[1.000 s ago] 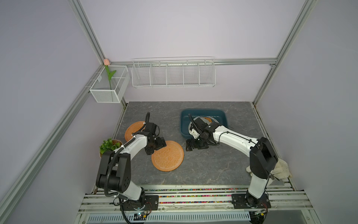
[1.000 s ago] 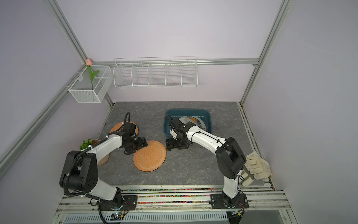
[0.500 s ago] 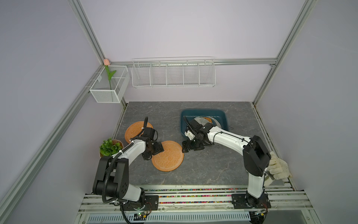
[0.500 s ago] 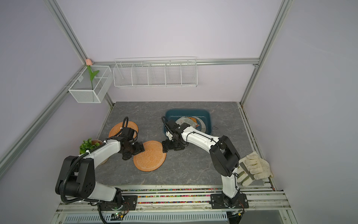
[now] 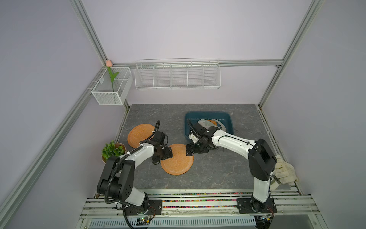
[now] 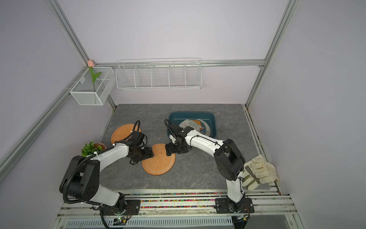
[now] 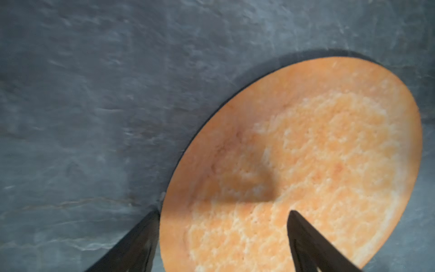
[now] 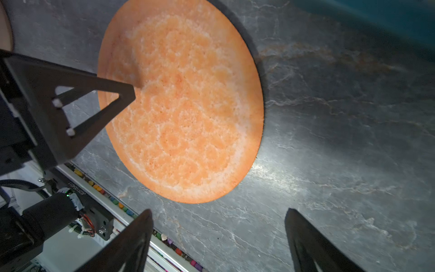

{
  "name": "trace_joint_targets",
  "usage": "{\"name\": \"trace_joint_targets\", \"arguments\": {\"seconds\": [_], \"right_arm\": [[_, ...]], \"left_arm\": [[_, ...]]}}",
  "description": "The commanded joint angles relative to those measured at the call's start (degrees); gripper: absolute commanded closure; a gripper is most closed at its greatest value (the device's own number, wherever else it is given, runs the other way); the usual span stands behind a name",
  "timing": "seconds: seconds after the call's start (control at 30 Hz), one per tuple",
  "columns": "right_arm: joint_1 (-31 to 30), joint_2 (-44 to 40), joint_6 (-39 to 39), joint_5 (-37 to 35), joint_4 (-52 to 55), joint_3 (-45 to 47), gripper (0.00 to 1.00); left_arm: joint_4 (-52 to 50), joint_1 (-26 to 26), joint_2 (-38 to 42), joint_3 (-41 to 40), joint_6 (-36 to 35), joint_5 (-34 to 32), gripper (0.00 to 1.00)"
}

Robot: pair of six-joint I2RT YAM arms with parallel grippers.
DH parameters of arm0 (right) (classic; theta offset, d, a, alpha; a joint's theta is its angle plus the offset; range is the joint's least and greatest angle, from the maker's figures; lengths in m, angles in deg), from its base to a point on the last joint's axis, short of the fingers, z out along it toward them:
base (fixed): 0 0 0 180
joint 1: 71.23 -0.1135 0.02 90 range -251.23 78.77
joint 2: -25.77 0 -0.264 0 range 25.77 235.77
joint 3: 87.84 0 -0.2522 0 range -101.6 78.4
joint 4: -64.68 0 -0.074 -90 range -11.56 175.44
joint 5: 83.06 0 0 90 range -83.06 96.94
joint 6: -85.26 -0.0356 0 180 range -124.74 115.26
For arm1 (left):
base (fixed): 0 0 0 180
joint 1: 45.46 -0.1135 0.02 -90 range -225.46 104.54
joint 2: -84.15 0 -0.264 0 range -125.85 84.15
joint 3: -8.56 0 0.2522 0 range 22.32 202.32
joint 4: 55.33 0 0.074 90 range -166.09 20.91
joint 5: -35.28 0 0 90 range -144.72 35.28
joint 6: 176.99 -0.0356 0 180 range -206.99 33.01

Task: Put the coasters into the storage box
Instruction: Move the coaster to the center of the board, then pick up the coaster from the center of the board.

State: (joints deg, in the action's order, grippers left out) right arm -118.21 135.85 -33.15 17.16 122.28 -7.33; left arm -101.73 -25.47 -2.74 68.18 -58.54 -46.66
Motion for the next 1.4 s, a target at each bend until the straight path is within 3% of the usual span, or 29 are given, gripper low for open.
{"name": "trace_joint_targets", "arguments": {"seconds": [0.0,0.33,0.63,1.37], "right_arm": [[0.03,-0.20,-1.71,-2.97,1.05,2.39,0.10],[1.17,-1.46,-3.65,-4.07,-0.30,7.94,0.09],[1.68,1.64,-4.22,-3.42,-1.80,7.60,0.00],[1.45,5.49,-3.86,6.16,-6.81,7.17,0.11]], "left_arm": [[-0.26,1.50,-2.05,-1.79,0.71,3.94,0.16],[1.75,5.49,-3.52,-1.65,1.88,5.92,0.18],[1.73,5.76,-4.97,-0.70,0.91,6.68,0.21],[3.11,7.12,-7.80,-0.34,0.62,9.68,0.25]]}}
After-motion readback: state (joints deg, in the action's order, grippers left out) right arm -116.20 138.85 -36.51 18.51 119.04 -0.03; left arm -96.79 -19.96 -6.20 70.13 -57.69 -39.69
